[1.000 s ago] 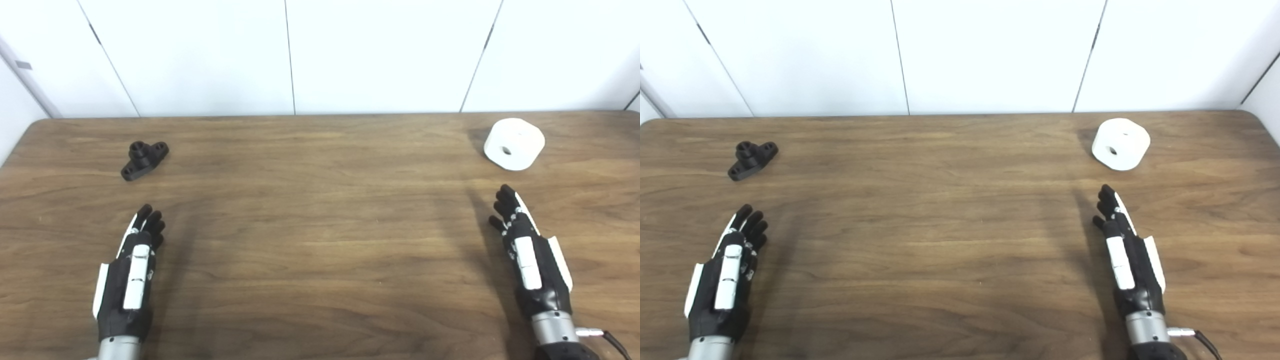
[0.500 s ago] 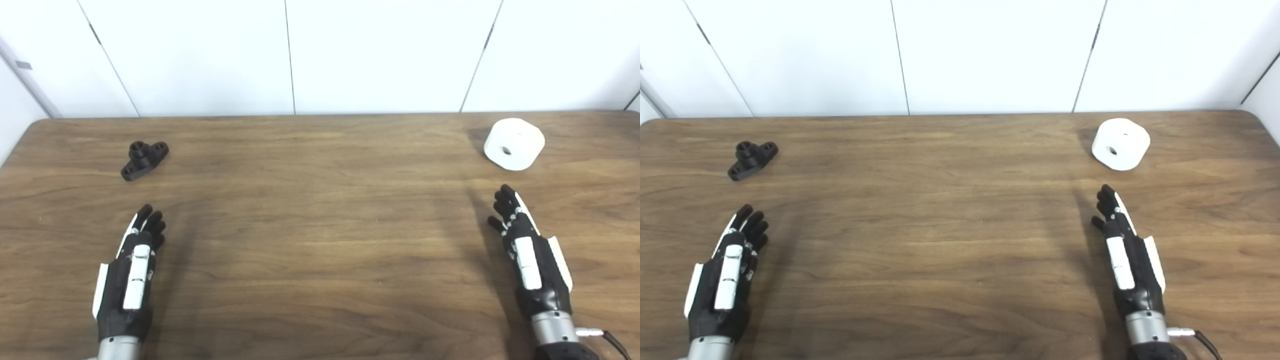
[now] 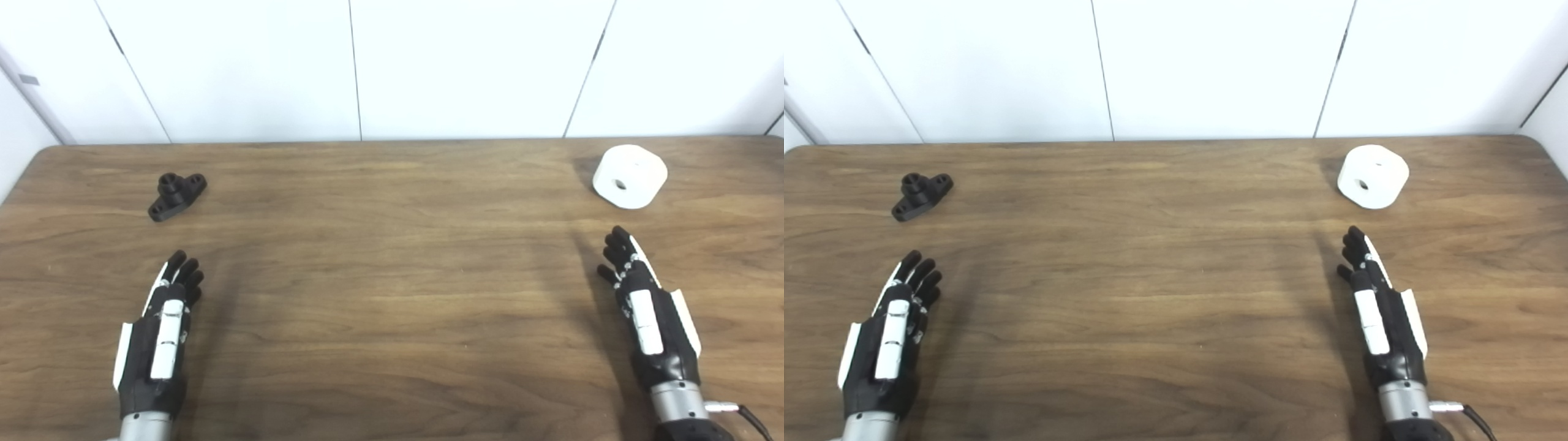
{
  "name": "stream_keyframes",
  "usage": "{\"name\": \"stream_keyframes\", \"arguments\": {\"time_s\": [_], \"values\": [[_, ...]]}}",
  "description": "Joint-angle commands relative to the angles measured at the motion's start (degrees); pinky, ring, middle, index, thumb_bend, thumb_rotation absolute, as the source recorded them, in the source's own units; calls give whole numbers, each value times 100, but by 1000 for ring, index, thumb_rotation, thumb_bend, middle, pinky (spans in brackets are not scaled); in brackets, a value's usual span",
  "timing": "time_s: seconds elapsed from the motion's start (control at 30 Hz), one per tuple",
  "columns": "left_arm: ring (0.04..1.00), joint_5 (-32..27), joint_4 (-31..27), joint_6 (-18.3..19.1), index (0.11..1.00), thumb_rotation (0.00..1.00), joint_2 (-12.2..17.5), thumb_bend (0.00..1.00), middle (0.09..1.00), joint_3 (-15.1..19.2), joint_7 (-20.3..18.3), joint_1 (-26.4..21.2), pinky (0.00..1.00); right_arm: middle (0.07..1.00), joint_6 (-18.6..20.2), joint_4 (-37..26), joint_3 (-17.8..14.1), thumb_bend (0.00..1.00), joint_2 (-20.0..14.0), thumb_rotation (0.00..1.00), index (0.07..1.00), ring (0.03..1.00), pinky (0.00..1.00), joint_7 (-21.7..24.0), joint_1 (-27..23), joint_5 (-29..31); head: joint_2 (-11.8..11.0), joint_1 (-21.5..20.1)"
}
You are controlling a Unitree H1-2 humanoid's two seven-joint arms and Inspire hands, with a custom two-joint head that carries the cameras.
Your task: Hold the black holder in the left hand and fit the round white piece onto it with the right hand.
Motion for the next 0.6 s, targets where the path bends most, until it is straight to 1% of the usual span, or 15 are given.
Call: {"name": "stream_keyframes", "arguments": {"time_s": [0.0, 0.23, 0.37, 0.4, 0.47, 0.5, 0.57], "values": [[930, -36, -135, -147, 947, 775, 6, 538, 926, 47, -39, -22, 964, 949, -200, -68, 26, 654, 11, 962, 941, 956, 911, -44, 103, 33, 6, 9], [936, -30, -134, -138, 951, 778, -3, 538, 926, 40, -35, -26, 962, 949, -195, -63, 25, 653, -4, 960, 941, 953, 911, -35, 110, 33, -30, 81], [920, 20, -94, -237, 947, 759, -47, 532, 920, 12, -31, -23, 954, 952, -112, -103, 7, 662, -46, 957, 949, 960, 922, 6, 128, 96, -172, 459], [912, 39, -84, -258, 941, 743, -61, 531, 917, 1, -27, -20, 944, 954, -113, -97, 2, 655, -60, 958, 953, 965, 933, 24, 129, 124, -185, 492], [906, 95, -66, -313, 933, 732, -116, 519, 916, -48, -19, -2, 938, 962, -193, -23, -17, 666, -111, 961, 961, 969, 941, 61, 137, 159, -302, 747], [906, 112, -55, -334, 930, 729, -134, 512, 916, -66, -17, 3, 938, 965, -222, 7, -26, 672, -126, 962, 965, 971, 943, 73, 138, 169, -316, 771], [907, 157, -33, -327, 927, 725, -183, 514, 914, -110, 13, 11, 942, 972, -318, 138, -52, 684, -177, 969, 969, 976, 952, 116, 117, 207, -438, 943]]}}
